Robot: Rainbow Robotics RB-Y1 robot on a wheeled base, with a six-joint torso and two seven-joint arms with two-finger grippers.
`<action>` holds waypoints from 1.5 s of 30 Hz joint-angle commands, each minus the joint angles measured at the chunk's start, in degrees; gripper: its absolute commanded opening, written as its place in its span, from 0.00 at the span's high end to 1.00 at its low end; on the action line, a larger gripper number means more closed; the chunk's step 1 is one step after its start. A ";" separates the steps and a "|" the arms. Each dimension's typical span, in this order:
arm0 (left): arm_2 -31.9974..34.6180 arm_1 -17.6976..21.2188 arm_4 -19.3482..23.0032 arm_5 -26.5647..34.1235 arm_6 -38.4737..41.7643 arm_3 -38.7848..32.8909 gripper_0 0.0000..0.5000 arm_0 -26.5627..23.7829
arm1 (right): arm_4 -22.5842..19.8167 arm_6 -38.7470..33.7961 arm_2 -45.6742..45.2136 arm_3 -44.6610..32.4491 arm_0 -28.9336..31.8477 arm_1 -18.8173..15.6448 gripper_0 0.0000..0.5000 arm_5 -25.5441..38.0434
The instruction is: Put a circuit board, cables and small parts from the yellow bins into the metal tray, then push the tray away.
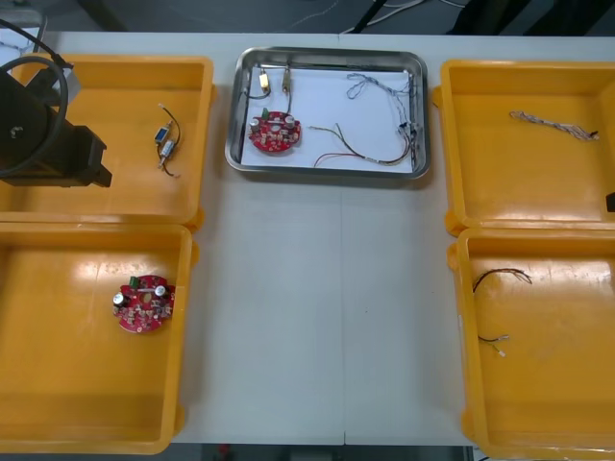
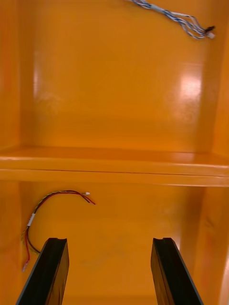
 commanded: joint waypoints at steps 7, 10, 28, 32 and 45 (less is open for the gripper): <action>-0.63 2.46 -0.50 0.36 3.20 -1.75 0.00 0.78 | 1.59 -4.01 -3.47 1.29 1.78 -0.47 0.00 0.20; -0.63 2.46 -0.50 0.36 3.20 -1.75 0.00 0.78 | 2.55 -4.09 -3.64 1.29 1.78 0.85 0.00 0.20; -0.63 2.46 -0.50 0.36 3.20 -1.75 0.00 0.78 | 4.49 -4.18 -2.77 1.37 1.78 4.54 0.00 0.20; -0.63 2.46 -0.50 0.36 3.20 -1.75 0.00 0.78 | 4.49 -4.18 -2.68 1.37 1.87 4.81 0.00 0.20; -0.63 2.46 -0.50 0.36 3.20 -1.75 0.00 0.78 | 3.26 -3.92 -2.41 1.37 5.12 4.90 0.00 0.20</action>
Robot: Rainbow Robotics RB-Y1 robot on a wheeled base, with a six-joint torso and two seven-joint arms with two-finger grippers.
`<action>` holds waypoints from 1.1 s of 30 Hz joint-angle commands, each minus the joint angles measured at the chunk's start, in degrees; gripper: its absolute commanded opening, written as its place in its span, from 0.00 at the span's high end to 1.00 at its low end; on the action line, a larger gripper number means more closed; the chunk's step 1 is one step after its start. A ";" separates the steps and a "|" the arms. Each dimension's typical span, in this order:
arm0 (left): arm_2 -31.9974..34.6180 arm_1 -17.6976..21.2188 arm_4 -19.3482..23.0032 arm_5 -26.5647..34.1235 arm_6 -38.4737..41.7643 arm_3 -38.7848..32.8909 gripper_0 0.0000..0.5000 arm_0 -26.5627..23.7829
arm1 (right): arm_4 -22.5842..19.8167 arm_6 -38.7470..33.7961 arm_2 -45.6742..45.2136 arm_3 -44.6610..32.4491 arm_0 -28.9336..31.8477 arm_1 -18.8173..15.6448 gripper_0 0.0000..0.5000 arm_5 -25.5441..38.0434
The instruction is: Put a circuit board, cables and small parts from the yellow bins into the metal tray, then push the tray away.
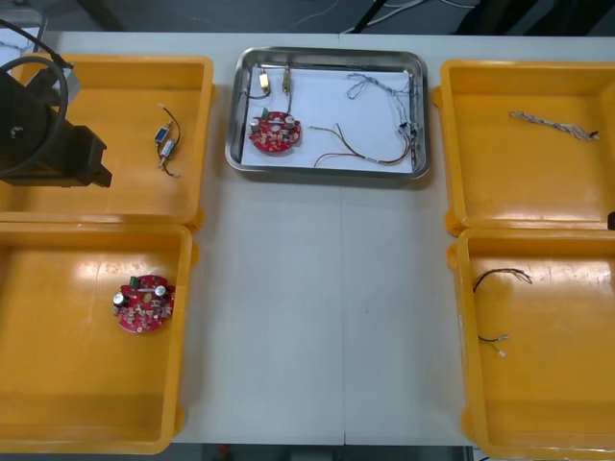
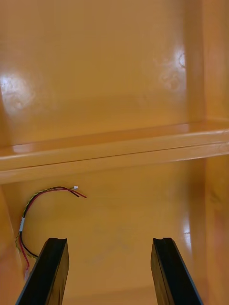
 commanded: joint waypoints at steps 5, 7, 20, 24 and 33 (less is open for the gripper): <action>-0.63 2.46 -0.49 0.36 3.20 -1.75 0.00 0.78 | -1.11 -1.02 -0.52 -0.32 2.45 1.10 0.00 0.20; -0.63 2.46 -0.49 0.36 3.20 -1.75 0.00 0.78 | -1.29 -1.02 -0.52 -0.32 2.71 1.37 0.00 0.20; -0.63 2.46 -0.49 0.36 3.20 -1.75 0.00 0.78 | -1.11 -0.85 -0.35 -0.32 3.06 3.21 0.00 0.20; -0.63 2.46 -0.49 0.36 3.20 -1.75 0.00 0.78 | -1.64 -0.14 -0.35 -0.41 3.15 3.21 0.00 0.20; -0.63 2.46 -0.49 0.36 3.20 -1.75 0.00 0.78 | -1.99 0.03 -0.08 -0.32 3.24 3.21 0.00 0.20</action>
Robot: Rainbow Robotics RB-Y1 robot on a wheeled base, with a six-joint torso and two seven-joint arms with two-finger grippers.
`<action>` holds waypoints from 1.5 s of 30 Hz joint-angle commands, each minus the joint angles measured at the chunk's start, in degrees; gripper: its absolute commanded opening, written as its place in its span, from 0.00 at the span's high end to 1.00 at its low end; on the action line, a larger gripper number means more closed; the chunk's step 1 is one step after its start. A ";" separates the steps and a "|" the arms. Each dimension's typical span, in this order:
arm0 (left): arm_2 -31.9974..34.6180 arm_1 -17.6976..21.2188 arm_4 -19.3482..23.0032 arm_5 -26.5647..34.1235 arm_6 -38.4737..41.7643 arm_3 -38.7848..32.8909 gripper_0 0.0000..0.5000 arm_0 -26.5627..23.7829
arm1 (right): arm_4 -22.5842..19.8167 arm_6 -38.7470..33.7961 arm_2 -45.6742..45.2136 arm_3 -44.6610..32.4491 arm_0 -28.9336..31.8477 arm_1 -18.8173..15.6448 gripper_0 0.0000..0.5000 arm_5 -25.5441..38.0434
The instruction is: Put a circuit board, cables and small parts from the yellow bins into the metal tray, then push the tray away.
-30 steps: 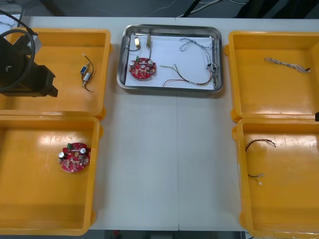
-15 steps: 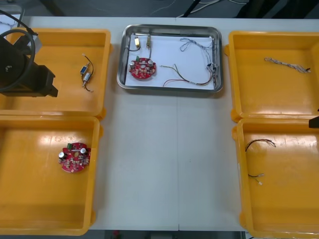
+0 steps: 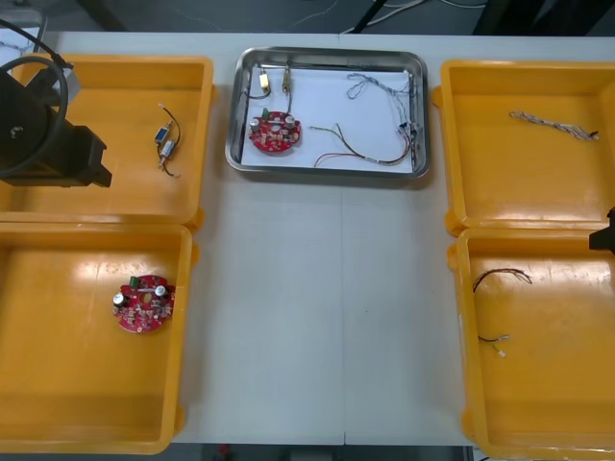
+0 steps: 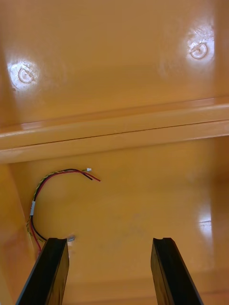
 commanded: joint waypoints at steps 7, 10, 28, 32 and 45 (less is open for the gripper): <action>-0.63 2.46 -0.49 0.36 3.20 -1.75 0.00 0.78 | -0.49 0.02 -0.09 -0.34 0.85 0.40 0.00 0.20; -0.63 2.46 -0.49 0.36 3.20 -1.75 0.00 0.78 | -0.49 0.02 -0.09 -0.34 0.85 0.40 0.00 0.20; -0.63 2.46 -0.49 0.36 3.20 -1.75 0.00 0.78 | -0.49 0.02 -0.09 -0.34 0.85 0.40 0.00 0.20; -0.63 2.46 -0.49 0.36 3.20 -1.75 0.00 0.78 | -0.49 0.02 -0.09 -0.34 0.85 0.40 0.00 0.20; -0.63 2.46 -0.49 0.36 3.20 -1.75 0.00 0.78 | -0.49 0.02 -0.09 -0.34 0.85 0.40 0.00 0.20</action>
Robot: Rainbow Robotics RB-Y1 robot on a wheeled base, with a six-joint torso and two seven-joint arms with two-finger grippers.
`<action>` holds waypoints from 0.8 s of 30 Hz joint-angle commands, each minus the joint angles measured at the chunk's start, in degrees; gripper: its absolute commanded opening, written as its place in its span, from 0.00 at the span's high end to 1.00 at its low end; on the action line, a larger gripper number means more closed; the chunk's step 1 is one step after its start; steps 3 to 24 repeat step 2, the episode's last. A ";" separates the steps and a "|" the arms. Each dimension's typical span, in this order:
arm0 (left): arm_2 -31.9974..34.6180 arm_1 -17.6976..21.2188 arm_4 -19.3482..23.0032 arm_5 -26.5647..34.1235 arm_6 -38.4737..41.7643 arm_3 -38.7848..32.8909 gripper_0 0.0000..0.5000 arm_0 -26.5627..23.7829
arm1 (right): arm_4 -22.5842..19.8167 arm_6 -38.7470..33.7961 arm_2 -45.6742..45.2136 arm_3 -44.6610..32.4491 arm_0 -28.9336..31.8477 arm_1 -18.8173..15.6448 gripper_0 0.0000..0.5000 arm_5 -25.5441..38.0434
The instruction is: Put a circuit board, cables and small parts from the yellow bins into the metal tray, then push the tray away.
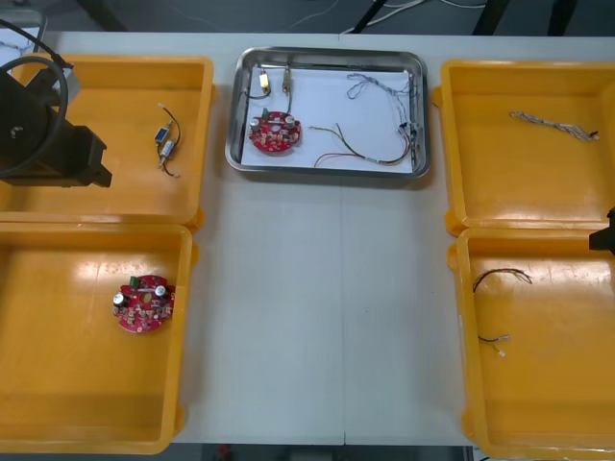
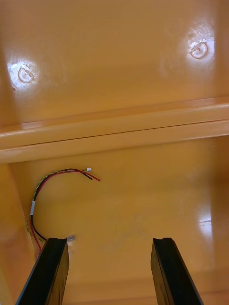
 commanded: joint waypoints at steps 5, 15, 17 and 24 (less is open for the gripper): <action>-0.63 2.46 -0.49 0.36 3.20 -1.75 0.00 0.78 | -0.47 0.02 -0.09 -0.34 0.82 0.40 0.00 0.20; -0.63 2.46 -0.49 0.36 3.20 -1.75 0.00 0.78 | -0.47 0.02 -0.09 -0.34 0.82 0.40 0.00 0.20; -0.63 2.46 -0.49 0.36 3.20 -1.75 0.00 0.78 | -0.47 0.02 -0.09 -0.34 0.82 0.40 0.00 0.20; -0.63 2.46 -0.49 0.36 3.20 -1.75 0.00 0.78 | -0.47 0.02 -0.09 -0.34 0.82 0.40 0.00 0.20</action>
